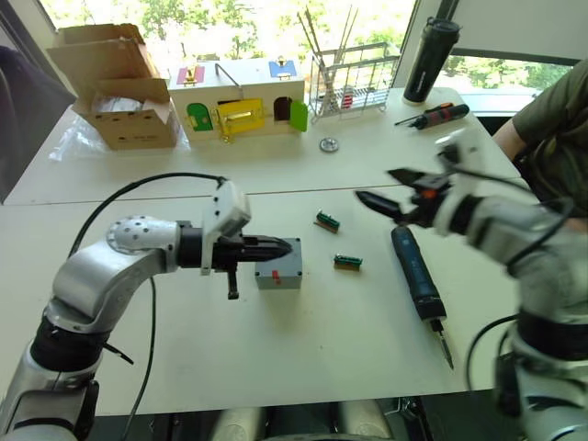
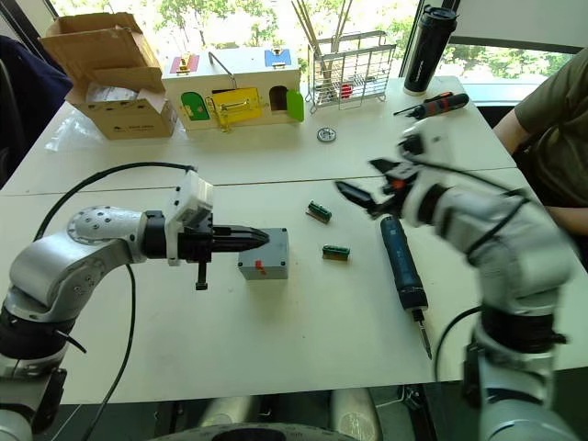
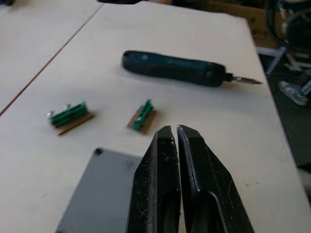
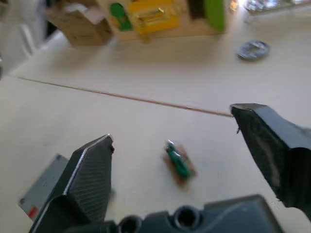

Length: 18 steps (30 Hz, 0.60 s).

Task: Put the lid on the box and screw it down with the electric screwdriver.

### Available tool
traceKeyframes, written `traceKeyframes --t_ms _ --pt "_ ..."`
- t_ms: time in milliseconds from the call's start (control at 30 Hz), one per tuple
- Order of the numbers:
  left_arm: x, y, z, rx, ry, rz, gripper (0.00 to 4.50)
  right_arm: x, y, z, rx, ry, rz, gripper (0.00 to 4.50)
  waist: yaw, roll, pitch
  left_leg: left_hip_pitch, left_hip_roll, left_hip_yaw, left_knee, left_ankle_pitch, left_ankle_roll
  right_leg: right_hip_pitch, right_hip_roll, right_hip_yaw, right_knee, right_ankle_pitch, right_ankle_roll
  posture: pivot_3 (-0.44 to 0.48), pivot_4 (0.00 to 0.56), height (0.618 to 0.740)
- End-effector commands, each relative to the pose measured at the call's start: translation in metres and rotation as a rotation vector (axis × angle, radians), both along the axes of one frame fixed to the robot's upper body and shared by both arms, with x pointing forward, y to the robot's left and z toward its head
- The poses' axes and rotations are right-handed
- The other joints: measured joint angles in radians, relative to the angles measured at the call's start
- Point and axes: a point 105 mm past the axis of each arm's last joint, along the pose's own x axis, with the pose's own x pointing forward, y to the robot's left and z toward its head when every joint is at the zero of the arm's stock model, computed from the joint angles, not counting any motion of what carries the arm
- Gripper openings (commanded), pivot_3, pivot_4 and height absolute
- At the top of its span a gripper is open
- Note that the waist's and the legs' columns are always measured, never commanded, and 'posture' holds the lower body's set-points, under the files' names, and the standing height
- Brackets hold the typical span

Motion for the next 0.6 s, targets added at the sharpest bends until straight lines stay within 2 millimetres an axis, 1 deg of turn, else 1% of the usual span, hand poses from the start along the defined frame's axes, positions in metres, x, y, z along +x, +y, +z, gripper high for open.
traceKeyframes --t_ms 33,100,167,233,333,467,600 --pt "-0.015 -0.012 0.003 0.019 -0.044 -0.116 0.84 -0.031 -0.016 -0.014 -0.105 0.278 0.066 4.50 -0.001 0.001 0.001 0.000 0.000 0.000 -0.001 -0.001 0.003 0.000 0.000 0.000 0.000 0.000 0.000 0.000 0.150 0.740" --pt "-0.020 -0.014 -0.005 0.063 -0.060 -0.151 0.84 -0.043 -0.029 -0.025 -0.172 0.394 0.055 4.50 -0.005 0.001 0.001 0.000 0.001 0.001 -0.001 -0.004 0.007 0.000 0.001 0.000 -0.001 0.000 0.000 0.000 0.150 0.740" --pt "-0.024 -0.015 -0.014 0.097 -0.074 -0.178 0.84 -0.056 -0.036 -0.040 -0.170 0.540 0.080 4.50 -0.008 0.001 0.001 0.000 0.002 0.002 0.000 -0.004 0.007 0.000 0.001 0.000 -0.001 0.000 0.000 0.000 0.150 0.740" --pt "-0.028 -0.016 -0.018 0.111 -0.082 -0.192 0.84 -0.063 -0.039 -0.048 -0.150 0.619 0.088 4.50 -0.007 0.001 0.001 0.000 0.002 0.003 0.000 -0.004 0.008 0.000 0.001 0.000 -0.001 0.000 0.000 0.000 0.150 0.740" --pt "-0.034 -0.015 -0.021 0.132 -0.094 -0.210 0.84 -0.064 -0.044 -0.063 -0.149 0.709 0.063 4.50 -0.001 0.001 0.001 0.000 0.002 0.003 0.002 -0.004 0.008 0.001 0.001 0.000 -0.001 0.000 0.000 0.000 0.150 0.740" --pt "-0.039 -0.014 -0.019 0.137 -0.101 -0.209 0.84 -0.058 -0.049 -0.075 -0.124 0.776 0.019 4.50 0.004 0.001 0.002 0.000 0.001 0.003 0.002 -0.005 0.008 0.001 0.000 0.000 -0.001 0.000 0.000 0.000 0.150 0.740" --pt "-0.043 -0.012 -0.017 0.144 -0.103 -0.203 0.84 -0.055 -0.052 -0.090 -0.131 0.837 -0.015 4.50 0.001 0.001 0.002 0.000 0.001 0.003 0.002 -0.004 0.008 0.001 0.000 0.000 -0.001 0.000 0.000 0.000 0.150 0.740"
